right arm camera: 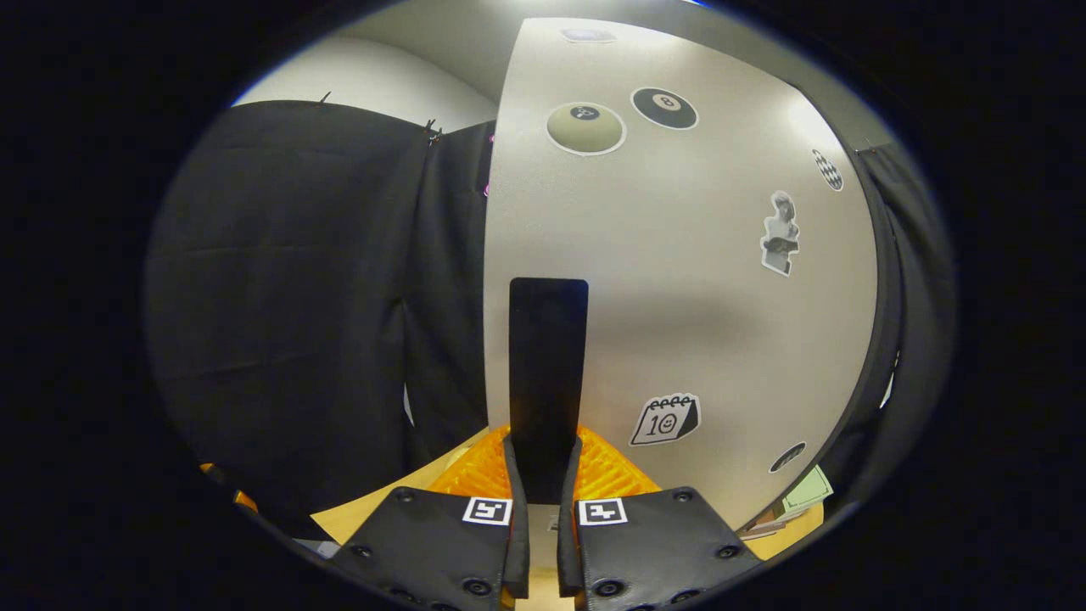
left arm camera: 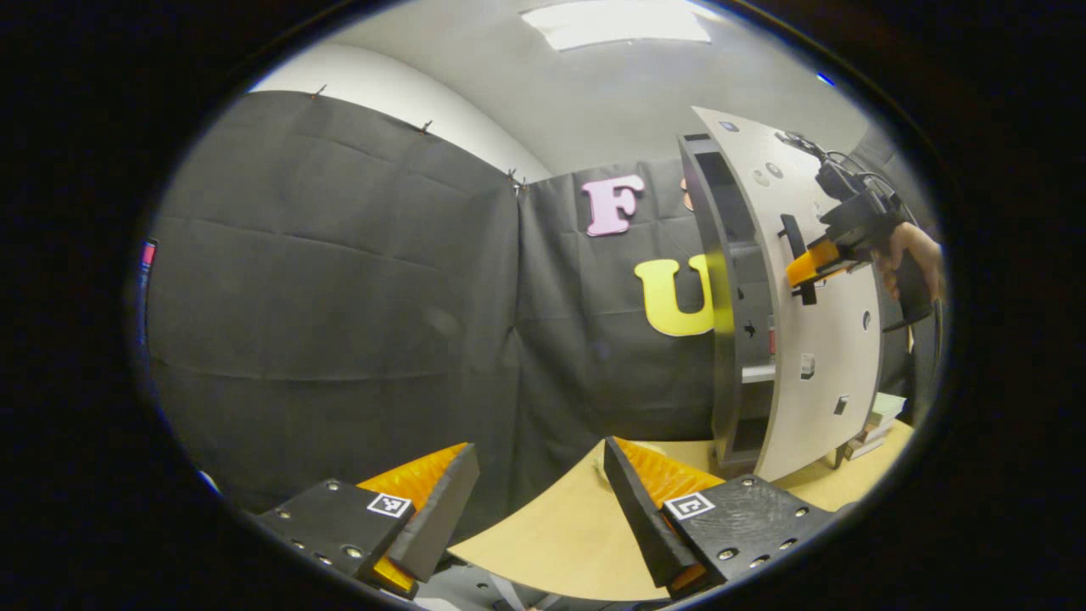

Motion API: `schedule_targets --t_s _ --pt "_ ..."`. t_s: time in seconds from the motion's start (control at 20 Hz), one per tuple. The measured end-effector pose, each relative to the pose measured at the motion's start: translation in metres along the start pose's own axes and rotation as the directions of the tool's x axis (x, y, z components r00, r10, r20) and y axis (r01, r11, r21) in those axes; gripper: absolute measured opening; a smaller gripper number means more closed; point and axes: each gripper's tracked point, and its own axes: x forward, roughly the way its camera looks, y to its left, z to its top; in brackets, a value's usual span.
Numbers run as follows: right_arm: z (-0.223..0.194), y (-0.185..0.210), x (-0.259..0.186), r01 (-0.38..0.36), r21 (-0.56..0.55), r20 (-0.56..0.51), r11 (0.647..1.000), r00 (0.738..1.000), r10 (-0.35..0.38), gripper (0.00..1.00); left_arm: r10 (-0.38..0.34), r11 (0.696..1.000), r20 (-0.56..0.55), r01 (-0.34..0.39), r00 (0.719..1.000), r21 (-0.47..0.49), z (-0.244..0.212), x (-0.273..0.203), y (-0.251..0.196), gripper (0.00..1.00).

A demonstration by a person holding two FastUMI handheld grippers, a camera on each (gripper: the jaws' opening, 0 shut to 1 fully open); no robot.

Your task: Open the cabinet door with the right hand, grasp the bottle in the cabinet with the left hand and place it on the coaster, then close the cabinet door with the right hand.

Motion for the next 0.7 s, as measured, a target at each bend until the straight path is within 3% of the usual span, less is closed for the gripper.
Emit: schedule_targets --t_s 0.15,0.35,0.6,0.7 --pt "0.005 0.002 -0.009 -0.035 0.003 0.002 0.999 0.999 0.035 0.14 -0.051 0.999 -0.009 0.051 0.999 0.007 0.0 0.016 -0.026 0.96" --pt "0.005 -0.001 -0.012 -0.05 -0.024 -0.003 0.998 0.999 0.05 0.14 -0.118 0.993 -0.03 0.117 0.993 -0.017 -0.001 0.033 -0.059 0.88" --pt "0.003 -0.005 -0.017 -0.08 -0.021 0.009 0.997 0.997 0.08 0.15 -0.142 0.989 -0.021 0.141 0.99 -0.048 0.012 0.035 -0.09 0.92" --pt "0.004 -0.007 -0.019 -0.101 -0.016 0.022 0.995 0.995 0.102 0.15 -0.152 0.987 -0.037 0.15 0.988 -0.05 0.013 0.032 -0.109 0.88"
